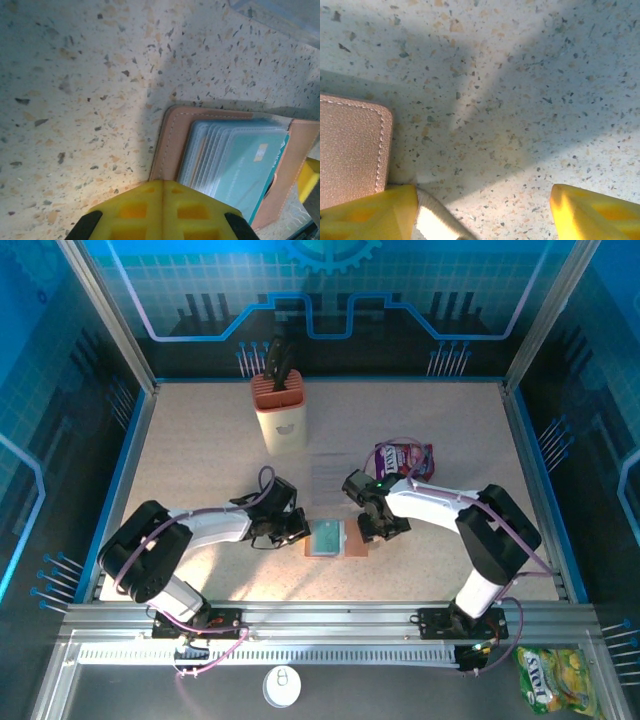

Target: Take the credit cards out of the card holder

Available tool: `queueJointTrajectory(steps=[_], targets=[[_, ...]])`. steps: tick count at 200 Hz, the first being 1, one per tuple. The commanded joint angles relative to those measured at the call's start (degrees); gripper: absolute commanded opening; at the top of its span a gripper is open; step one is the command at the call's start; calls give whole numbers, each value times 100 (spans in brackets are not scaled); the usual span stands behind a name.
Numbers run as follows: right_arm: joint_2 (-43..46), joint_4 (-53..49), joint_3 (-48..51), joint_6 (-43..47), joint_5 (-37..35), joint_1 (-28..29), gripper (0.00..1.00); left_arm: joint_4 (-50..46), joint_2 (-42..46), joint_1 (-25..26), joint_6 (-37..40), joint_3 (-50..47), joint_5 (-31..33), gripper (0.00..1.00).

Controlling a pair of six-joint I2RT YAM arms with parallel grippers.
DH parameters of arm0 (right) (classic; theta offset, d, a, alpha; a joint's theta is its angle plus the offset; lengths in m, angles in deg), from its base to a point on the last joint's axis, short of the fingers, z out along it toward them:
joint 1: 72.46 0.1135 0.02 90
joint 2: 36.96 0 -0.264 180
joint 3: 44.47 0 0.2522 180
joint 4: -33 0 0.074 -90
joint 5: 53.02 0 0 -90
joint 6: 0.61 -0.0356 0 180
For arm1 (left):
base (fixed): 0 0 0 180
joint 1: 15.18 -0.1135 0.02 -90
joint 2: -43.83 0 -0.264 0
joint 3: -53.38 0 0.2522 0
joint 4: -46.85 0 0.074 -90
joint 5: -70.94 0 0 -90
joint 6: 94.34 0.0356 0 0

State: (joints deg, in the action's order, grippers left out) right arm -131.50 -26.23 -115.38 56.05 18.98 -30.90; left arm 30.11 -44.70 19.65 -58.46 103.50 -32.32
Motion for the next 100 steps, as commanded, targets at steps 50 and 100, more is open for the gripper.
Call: queueJointTrajectory(steps=[50, 100], targets=[[1245, -935, -816, -120, 32, 445, 70, -196, 7, 179, -129, -305, -9, 0], [1286, 51, -778, -525, 1051, 1052, 63, -128, 120, 303, -230, -366, 87, 0]])
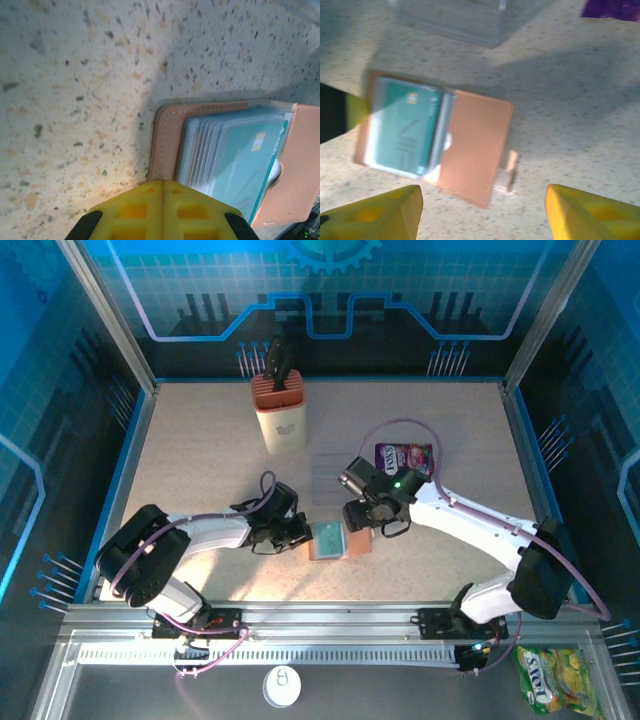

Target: Take the credit cards out of the card holder

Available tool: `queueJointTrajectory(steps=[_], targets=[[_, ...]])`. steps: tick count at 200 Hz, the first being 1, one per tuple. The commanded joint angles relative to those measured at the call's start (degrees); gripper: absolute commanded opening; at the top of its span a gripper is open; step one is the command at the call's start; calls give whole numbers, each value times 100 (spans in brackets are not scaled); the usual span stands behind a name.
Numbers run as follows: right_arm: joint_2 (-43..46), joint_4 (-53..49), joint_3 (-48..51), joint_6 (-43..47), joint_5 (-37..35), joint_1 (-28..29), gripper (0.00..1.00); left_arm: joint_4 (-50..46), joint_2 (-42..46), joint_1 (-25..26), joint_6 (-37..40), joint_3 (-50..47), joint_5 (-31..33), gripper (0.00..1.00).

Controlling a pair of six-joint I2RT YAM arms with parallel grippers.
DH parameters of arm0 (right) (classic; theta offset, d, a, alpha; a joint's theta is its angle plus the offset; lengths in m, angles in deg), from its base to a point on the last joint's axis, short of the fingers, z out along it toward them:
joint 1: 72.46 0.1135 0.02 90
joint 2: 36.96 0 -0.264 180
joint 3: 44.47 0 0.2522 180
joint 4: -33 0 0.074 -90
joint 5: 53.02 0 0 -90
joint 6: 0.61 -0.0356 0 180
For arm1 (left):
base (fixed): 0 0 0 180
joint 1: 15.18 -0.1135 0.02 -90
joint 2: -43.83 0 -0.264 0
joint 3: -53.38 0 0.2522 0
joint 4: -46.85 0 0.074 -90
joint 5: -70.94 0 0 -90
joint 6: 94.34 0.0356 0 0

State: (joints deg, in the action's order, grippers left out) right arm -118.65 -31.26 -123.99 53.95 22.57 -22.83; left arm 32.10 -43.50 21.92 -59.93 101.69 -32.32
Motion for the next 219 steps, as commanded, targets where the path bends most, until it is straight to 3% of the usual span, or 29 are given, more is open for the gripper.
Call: queueJointTrajectory(steps=[1, 30, 129, 177, 219], targets=[[-6, 592, 95, -323, 724, 252, 63, -325, -2, 72, -83, -181, 87, 0], [-322, 1036, 339, -587, 1075, 293, 60, -298, -109, 87, -68, -154, 77, 0], [-1551, -241, -7, -510, -704, 197, 83, -314, 150, 113, -96, -324, 157, 0], [-1747, 57, 214, -447, -619, 101, 83, -338, 205, 112, -82, -348, 174, 0], [-1782, 687, 586, -358, -44, -97, 80, -382, 216, 108, -49, -356, 253, 0]])
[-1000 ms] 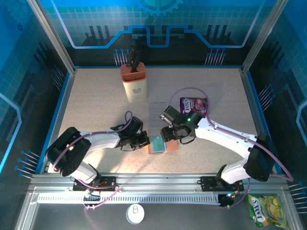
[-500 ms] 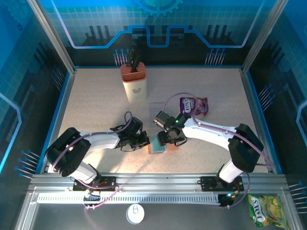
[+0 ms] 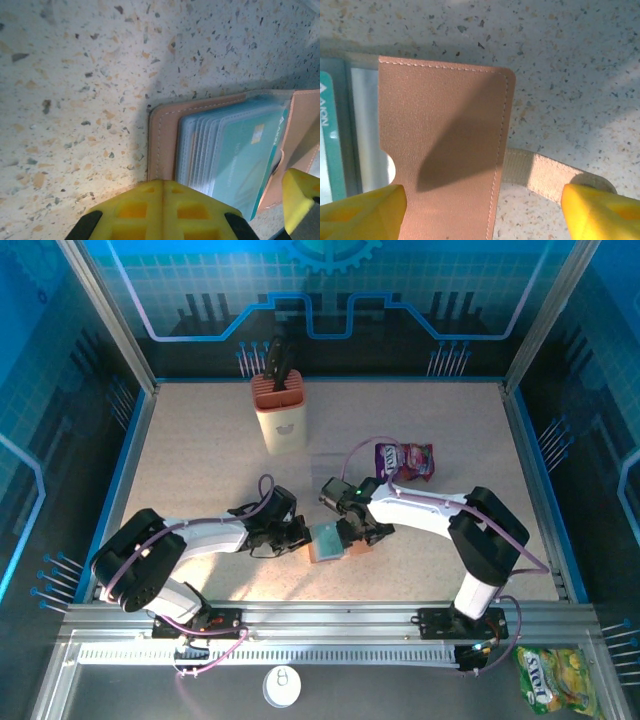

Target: Take the credit cards out of the card holder

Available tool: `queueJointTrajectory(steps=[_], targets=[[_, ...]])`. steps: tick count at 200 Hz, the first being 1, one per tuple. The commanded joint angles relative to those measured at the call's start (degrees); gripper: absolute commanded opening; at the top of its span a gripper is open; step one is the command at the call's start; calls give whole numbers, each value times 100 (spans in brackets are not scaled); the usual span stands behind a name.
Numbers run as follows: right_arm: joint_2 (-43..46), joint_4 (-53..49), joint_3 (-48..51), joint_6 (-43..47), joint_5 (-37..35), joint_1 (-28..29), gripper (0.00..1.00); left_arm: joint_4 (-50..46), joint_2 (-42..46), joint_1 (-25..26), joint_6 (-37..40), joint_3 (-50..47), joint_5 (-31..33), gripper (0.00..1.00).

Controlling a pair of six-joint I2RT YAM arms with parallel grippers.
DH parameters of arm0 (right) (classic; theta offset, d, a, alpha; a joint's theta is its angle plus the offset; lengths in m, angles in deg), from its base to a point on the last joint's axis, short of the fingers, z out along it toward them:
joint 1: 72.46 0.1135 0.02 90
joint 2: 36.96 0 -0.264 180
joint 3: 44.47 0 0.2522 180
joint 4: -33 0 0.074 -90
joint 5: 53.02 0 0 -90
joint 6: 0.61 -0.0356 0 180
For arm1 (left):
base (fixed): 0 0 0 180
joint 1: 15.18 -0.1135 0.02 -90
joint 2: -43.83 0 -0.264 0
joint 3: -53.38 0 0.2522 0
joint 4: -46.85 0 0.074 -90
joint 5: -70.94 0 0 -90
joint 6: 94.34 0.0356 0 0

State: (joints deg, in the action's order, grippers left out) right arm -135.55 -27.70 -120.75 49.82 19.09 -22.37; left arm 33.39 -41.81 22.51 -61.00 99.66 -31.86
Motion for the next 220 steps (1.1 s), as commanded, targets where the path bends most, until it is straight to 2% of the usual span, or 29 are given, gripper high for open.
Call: queueJointTrajectory(steps=[1, 50, 101, 131, 179, 220], targets=[[-91, 337, 273, 59, 308, -154, 80, -512, 48, 52, 63, -146, 212, 0], [-132, 579, 633, 81, 487, -283, 68, -628, 119, 41, 143, -91, 408, 0], [-33, 597, 767, -96, 894, -243, 62, -656, -76, 10, 303, 128, 445, 0], [336, 478, 787, -258, 1112, -127, 61, -692, -25, -78, 302, 175, 405, 0], [925, -72, 634, -184, 744, -154, 61, -1081, 354, -99, 344, 428, 455, 0], [1365, 158, 608, -102, 988, -184, 61, -1220, 557, -19, 355, 621, 214, 0]])
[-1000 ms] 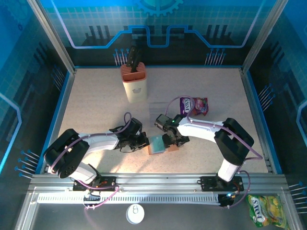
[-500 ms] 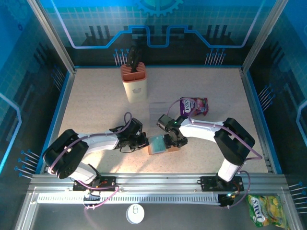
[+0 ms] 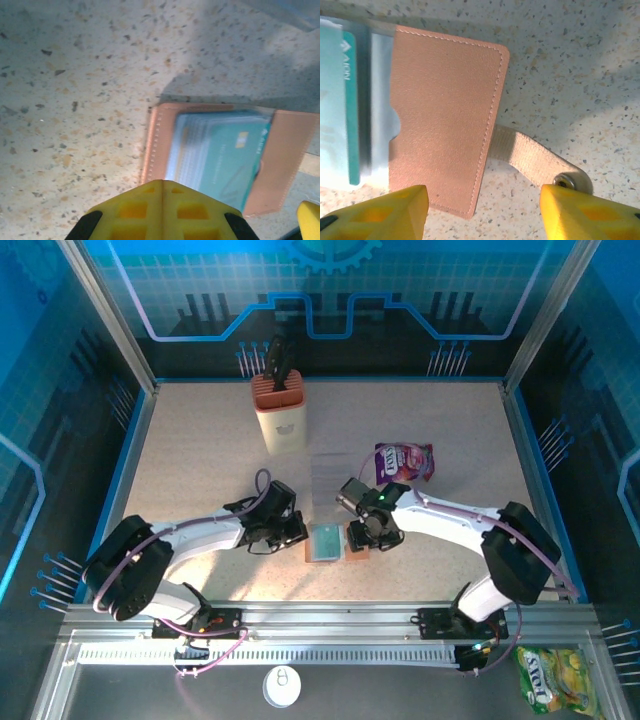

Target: Take the credit cards out of the card holder

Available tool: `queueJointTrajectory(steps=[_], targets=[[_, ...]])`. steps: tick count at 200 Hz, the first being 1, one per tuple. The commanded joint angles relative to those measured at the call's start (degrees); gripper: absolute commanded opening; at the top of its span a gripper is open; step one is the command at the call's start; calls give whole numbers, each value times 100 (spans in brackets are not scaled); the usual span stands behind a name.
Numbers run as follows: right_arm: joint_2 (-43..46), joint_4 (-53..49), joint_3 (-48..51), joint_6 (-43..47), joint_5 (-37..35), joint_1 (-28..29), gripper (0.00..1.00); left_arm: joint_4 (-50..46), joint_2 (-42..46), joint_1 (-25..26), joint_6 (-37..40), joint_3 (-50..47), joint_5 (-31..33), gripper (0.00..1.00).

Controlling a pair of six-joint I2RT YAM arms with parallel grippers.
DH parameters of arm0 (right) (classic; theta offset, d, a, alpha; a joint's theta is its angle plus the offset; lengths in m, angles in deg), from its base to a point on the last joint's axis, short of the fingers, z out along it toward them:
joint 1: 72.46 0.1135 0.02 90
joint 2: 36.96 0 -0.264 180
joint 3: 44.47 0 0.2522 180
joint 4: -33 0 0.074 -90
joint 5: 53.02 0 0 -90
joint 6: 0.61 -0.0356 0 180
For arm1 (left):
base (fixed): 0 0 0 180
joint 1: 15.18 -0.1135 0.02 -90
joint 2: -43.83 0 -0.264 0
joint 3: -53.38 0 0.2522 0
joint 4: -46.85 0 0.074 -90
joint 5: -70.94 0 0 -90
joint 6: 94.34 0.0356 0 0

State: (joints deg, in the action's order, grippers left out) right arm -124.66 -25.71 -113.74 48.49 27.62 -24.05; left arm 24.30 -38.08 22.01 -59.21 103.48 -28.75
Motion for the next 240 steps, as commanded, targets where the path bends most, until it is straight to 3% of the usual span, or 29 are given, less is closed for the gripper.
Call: queueJointTrajectory(steps=[1, 66, 116, 176, 240], targets=[[287, -27, -93, 31, 158, -16, 61, -318, 188, 32, 173, 240, -95, 0], [673, 1030, 160, -67, 1100, -22, 56, -265, 289, 269, 97, 312, -72, 4], [450, 1661, 339, -62, 1760, -157, 51, -172, 240, 294, 90, 361, -31, 5], [280, 1747, 268, 40, 2113, -351, 46, 179, -440, 313, 70, 674, -383, 3], [48, 2504, 444, 59, 2677, -626, 39, 115, -356, 459, -9, 520, -374, 2]])
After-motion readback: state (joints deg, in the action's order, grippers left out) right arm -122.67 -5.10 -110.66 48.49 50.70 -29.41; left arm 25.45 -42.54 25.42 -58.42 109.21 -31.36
